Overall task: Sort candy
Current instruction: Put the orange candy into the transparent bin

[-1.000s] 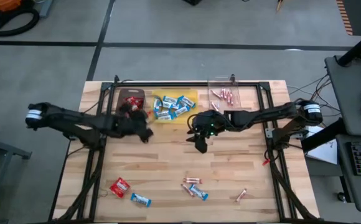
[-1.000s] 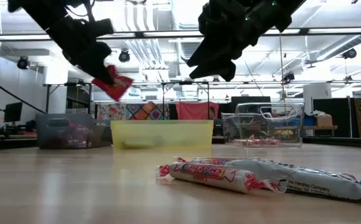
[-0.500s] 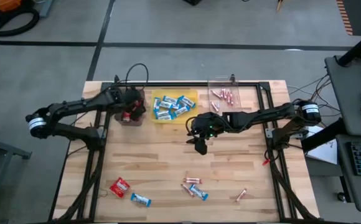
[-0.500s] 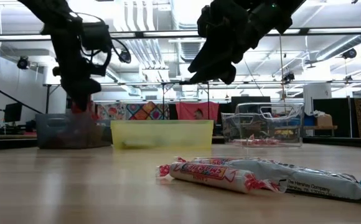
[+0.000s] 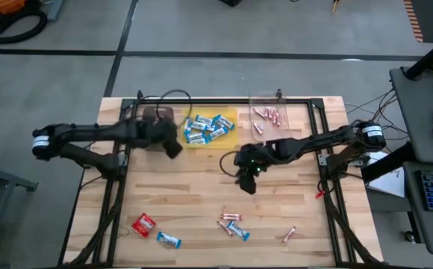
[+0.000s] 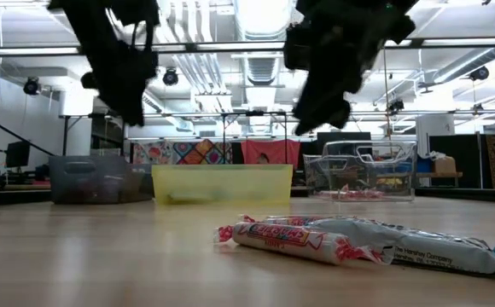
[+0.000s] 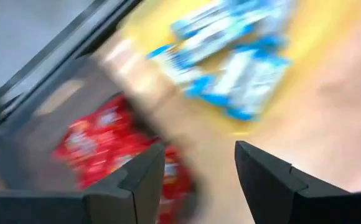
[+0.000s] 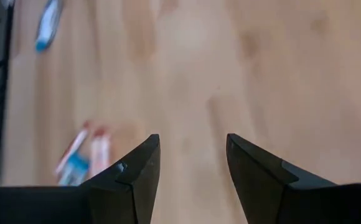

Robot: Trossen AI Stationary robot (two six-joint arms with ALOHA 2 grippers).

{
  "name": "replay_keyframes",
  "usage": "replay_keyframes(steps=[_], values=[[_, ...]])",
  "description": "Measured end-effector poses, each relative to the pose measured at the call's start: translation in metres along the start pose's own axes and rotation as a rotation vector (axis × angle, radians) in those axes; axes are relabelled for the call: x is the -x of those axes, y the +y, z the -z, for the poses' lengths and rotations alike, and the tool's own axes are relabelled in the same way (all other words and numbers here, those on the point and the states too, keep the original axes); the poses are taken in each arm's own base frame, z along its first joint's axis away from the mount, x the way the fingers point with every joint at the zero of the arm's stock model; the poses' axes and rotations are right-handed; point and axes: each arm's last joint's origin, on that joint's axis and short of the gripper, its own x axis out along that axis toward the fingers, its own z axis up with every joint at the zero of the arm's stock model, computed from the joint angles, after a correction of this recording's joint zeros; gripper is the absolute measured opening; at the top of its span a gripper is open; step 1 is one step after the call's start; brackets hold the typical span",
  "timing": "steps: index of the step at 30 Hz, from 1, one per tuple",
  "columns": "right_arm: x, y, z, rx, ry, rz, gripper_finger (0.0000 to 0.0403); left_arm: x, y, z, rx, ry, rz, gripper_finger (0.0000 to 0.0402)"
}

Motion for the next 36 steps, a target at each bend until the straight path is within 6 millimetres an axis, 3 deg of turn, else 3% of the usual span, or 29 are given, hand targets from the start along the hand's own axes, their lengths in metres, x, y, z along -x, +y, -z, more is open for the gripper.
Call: replay_keyframes(steps=[9,16,21,26,36], values=[[-0.004,0.041,0.039,-0.262,0.288,-0.072,0.0176,0.065,-0.079,0.029,-0.153,-0.281,0.304,0.0173],[-0.002,0.086,0.083,-0.506,0.487,0.029,0.0176,0.1,-0.107,0.055,-0.183,-0.476,0.414,0.0173],[0.006,0.117,0.122,-0.594,0.615,0.138,0.0176,0.111,-0.118,0.068,-0.194,-0.526,0.464,0.0173],[0.018,0.133,0.153,-0.69,0.692,0.289,0.0176,0.114,-0.128,0.078,-0.231,-0.526,0.494,0.0173],[0.022,0.147,0.172,-0.96,0.509,0.434,0.0176,0.114,-0.138,0.091,-0.304,-0.47,0.565,0.0173]])
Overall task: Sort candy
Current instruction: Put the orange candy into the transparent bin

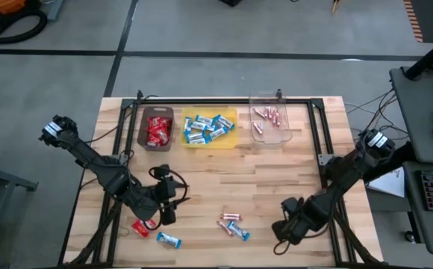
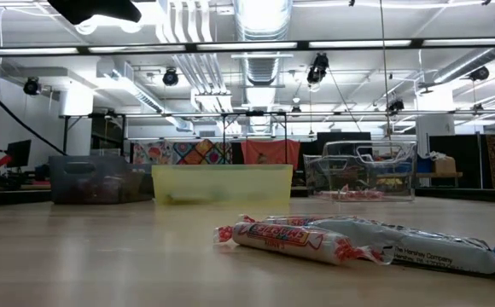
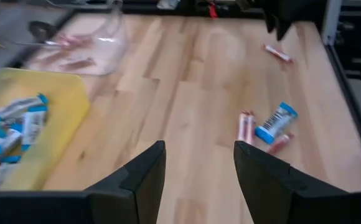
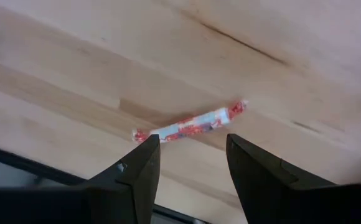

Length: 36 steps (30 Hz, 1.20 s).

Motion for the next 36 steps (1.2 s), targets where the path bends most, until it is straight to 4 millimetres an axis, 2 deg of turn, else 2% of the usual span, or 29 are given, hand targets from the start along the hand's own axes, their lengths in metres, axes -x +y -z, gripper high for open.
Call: replay_keyframes(steps=[4,9,16,21,25,31,36], values=[[-0.003,-0.003,0.009,-0.091,-0.012,-0.003,0.0176,0.002,-0.003,0.003,-0.024,0.026,0.034,0.0173],[-0.019,-0.001,0.019,-0.164,-0.006,0.004,0.0176,0.006,-0.006,0.007,-0.071,0.042,0.045,0.0173],[-0.047,0.002,0.017,-0.192,-0.056,0.048,0.0176,0.008,-0.007,0.009,-0.115,0.045,0.051,0.0173],[-0.057,0.004,0.016,-0.214,-0.067,0.065,0.0171,0.008,-0.007,0.009,-0.121,0.045,0.05,0.0173],[-0.059,0.005,0.016,-0.185,-0.079,0.054,0.0134,0.008,-0.007,0.009,-0.134,0.044,0.048,0.0173],[-0.055,0.01,0.016,-0.109,-0.122,0.012,0.0033,0.007,-0.007,0.009,-0.129,0.043,0.046,0.0173],[-0.046,0.023,0.019,-0.042,-0.189,-0.063,0.0013,0.002,-0.01,0.012,-0.12,0.055,0.037,0.0173]])
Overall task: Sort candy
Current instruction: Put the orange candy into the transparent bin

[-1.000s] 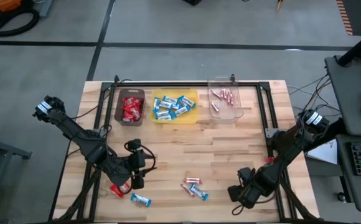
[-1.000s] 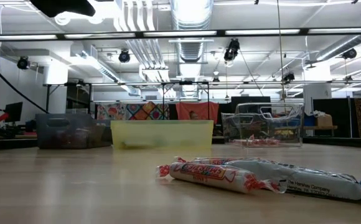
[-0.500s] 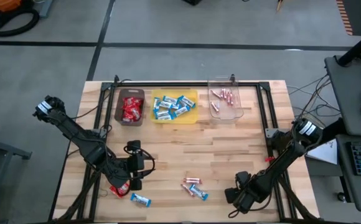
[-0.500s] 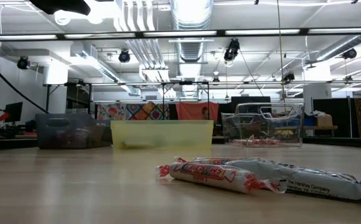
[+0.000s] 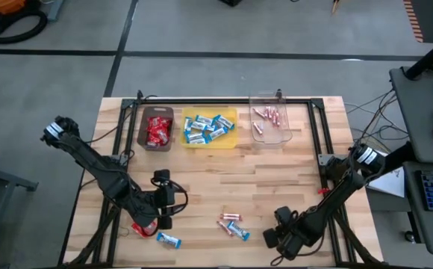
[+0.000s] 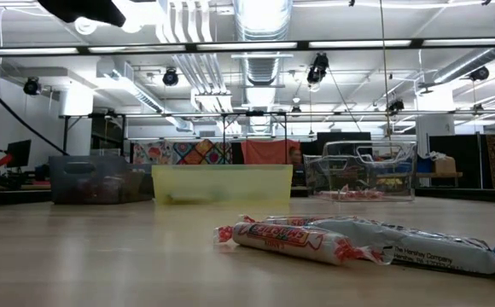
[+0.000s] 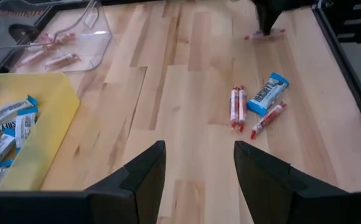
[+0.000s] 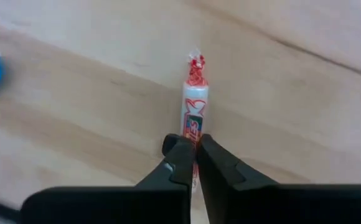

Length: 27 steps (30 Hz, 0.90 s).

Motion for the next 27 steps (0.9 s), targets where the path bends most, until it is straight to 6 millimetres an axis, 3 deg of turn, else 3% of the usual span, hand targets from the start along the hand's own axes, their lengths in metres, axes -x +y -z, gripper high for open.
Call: replay_keyframes(steps=[6,12,16,20,24,27], values=[[0.029,0.035,-0.007,0.114,-0.165,-0.214,0.0008,-0.012,-0.01,0.009,-0.005,0.038,-0.012,0.0173],[0.063,0.077,-0.05,0.338,-0.282,-0.3,0.0008,-0.019,-0.02,0.018,0.015,0.064,-0.014,0.0173],[0.095,0.099,-0.103,0.5,-0.333,-0.293,0.0008,-0.016,-0.026,0.021,0.044,0.065,0.002,0.0173],[0.13,0.102,-0.168,0.63,-0.348,-0.181,0.0008,-0.013,-0.028,0.021,0.084,0.056,0.013,0.0173],[0.159,0.081,-0.239,0.675,-0.343,0.03,0.0008,-0.012,-0.028,0.021,0.122,0.041,-0.003,0.0173],[0.173,0.052,-0.291,0.665,-0.309,0.176,0.0008,-0.012,-0.028,0.021,0.144,0.04,-0.005,0.0173]])
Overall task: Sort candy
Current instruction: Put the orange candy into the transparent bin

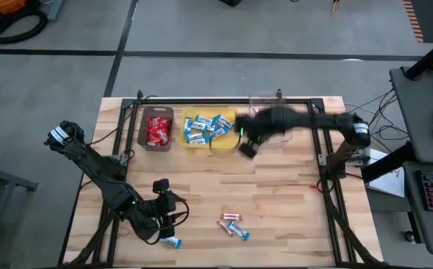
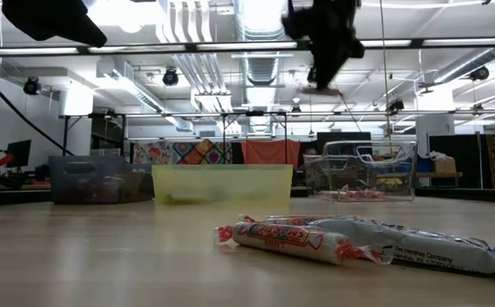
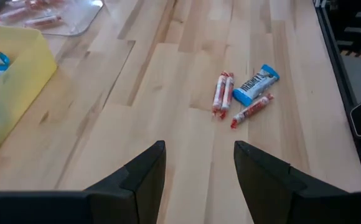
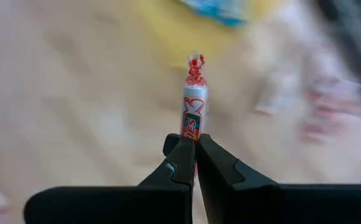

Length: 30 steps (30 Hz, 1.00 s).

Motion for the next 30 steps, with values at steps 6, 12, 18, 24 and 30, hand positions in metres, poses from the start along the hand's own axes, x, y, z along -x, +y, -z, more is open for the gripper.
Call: replay_keyframes(steps=[6,12,18,24,30], values=[[-0.032,-0.111,-0.021,-0.048,0.138,0.108,0.0008,0.0,0.0,0.0,0.036,0.0,0.0,0.0173],[-0.073,-0.178,-0.01,-0.119,0.206,0.0,0.0008,0.0,0.0,0.0,0.058,-0.001,0.0,0.0173],[-0.111,-0.187,0.005,-0.112,0.179,-0.025,0.0009,0.0,0.001,-0.001,0.058,-0.031,-0.032,0.0173],[-0.127,-0.182,0.012,-0.121,0.153,-0.127,0.005,0.0,0.001,-0.002,0.059,-0.044,-0.045,0.0173],[-0.127,-0.182,0.01,-0.12,0.139,-0.125,0.0119,0.0,0.002,-0.002,0.058,-0.05,-0.051,0.0173]])
